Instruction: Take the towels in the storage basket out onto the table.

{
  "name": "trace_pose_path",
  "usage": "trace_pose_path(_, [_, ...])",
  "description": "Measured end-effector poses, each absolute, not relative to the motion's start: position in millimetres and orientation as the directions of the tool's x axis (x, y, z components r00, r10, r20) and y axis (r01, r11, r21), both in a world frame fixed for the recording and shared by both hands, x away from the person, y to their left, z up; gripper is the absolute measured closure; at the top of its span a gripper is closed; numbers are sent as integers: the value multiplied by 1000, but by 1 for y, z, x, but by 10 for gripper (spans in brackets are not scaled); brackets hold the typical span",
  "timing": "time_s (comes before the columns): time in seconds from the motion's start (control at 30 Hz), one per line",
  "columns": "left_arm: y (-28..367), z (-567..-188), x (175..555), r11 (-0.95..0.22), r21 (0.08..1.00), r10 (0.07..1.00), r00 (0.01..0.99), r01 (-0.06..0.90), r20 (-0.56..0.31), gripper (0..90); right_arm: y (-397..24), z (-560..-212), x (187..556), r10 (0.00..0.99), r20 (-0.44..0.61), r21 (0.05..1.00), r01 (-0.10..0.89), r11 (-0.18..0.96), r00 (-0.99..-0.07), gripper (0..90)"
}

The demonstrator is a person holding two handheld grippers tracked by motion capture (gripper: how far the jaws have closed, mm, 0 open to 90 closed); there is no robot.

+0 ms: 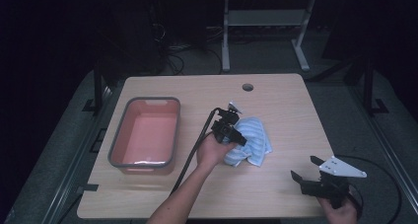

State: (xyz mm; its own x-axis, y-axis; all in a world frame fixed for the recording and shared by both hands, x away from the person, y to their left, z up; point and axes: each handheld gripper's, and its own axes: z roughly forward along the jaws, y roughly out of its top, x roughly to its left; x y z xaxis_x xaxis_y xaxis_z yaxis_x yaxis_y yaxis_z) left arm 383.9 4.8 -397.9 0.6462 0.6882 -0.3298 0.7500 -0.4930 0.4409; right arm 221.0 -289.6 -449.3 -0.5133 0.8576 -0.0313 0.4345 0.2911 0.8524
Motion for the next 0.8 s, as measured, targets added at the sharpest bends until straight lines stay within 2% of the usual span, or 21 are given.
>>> trace_pose_path(0.27, [7, -392, 382, -481, 462, 684, 648, 745, -334, 510, -289, -450, 222, 858, -35, 851, 435, 295, -513, 141])
trace_pose_path(0.8, [21, -374, 376, -493, 493, 671, 674, 717, -310, 442, -288, -450, 223, 855, -35, 848, 438, 299, -517, 141])
